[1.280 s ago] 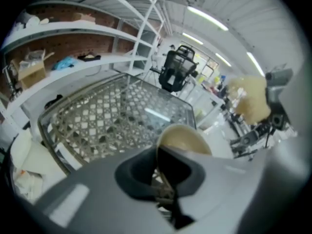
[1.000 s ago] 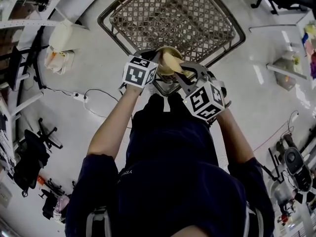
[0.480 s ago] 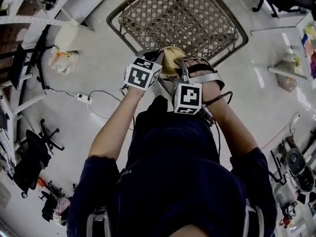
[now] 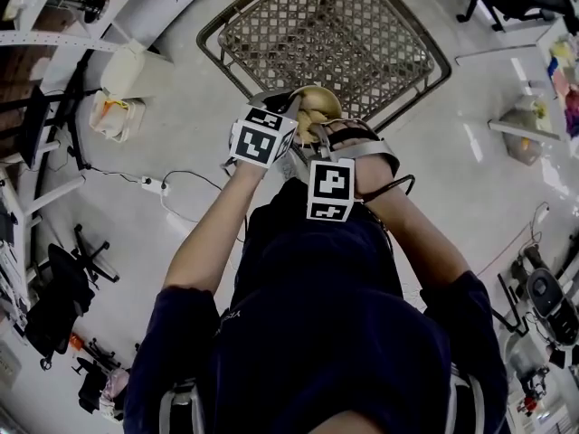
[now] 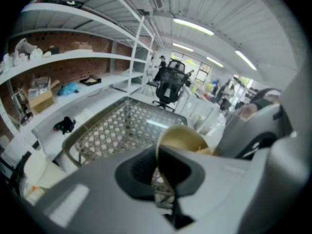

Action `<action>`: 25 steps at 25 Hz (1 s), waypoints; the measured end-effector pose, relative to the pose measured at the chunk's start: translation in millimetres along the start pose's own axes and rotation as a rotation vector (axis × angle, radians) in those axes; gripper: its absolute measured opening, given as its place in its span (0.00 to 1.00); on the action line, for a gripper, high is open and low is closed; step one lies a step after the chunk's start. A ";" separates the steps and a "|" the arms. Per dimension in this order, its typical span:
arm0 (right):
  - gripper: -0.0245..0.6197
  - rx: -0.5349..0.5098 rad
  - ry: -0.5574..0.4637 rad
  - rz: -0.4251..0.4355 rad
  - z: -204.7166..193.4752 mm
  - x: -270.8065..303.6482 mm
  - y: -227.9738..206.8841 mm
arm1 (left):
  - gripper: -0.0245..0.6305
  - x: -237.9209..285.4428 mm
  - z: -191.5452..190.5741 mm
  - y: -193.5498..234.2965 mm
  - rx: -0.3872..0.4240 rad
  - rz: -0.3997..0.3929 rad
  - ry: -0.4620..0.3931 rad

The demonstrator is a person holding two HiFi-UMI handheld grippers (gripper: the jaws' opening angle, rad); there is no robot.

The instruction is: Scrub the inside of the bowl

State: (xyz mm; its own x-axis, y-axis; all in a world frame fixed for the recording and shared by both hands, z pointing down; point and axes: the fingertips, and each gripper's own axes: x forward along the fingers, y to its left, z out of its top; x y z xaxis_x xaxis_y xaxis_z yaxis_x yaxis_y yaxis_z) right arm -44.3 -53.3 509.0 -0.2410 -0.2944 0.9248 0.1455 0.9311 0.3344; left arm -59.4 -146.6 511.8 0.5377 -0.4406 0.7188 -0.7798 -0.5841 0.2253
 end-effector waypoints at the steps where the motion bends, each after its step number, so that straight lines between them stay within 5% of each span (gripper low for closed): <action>1: 0.14 -0.004 -0.002 -0.011 2.2 -0.7 -2.2 | 0.06 -0.7 -0.1 -1.0 -0.003 -0.003 0.001; 7: 0.14 0.030 0.074 -0.106 -16.3 0.6 -31.9 | 0.06 -5.3 -4.7 -3.8 -0.017 -0.018 0.007; 15: 0.14 0.030 0.065 0.043 1.6 -4.8 6.8 | 0.06 -8.8 -1.8 -1.7 -0.011 0.006 -0.011; 21: 0.14 0.040 0.095 -0.093 -4.5 -0.7 -27.9 | 0.06 -12.3 -1.2 -2.4 -0.017 -0.001 -0.016; 25: 0.14 0.064 0.142 -0.056 -17.0 -2.9 -25.5 | 0.06 -12.5 0.8 1.0 -0.017 0.008 -0.021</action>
State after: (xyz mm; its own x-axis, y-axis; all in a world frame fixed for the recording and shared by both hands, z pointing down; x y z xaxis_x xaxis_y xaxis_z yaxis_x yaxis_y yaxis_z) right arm -31.0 -79.9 500.9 -0.1085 -0.3698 0.9227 0.0732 0.9227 0.3784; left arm -66.6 -142.3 502.5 0.5381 -0.4598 0.7064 -0.7893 -0.5689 0.2309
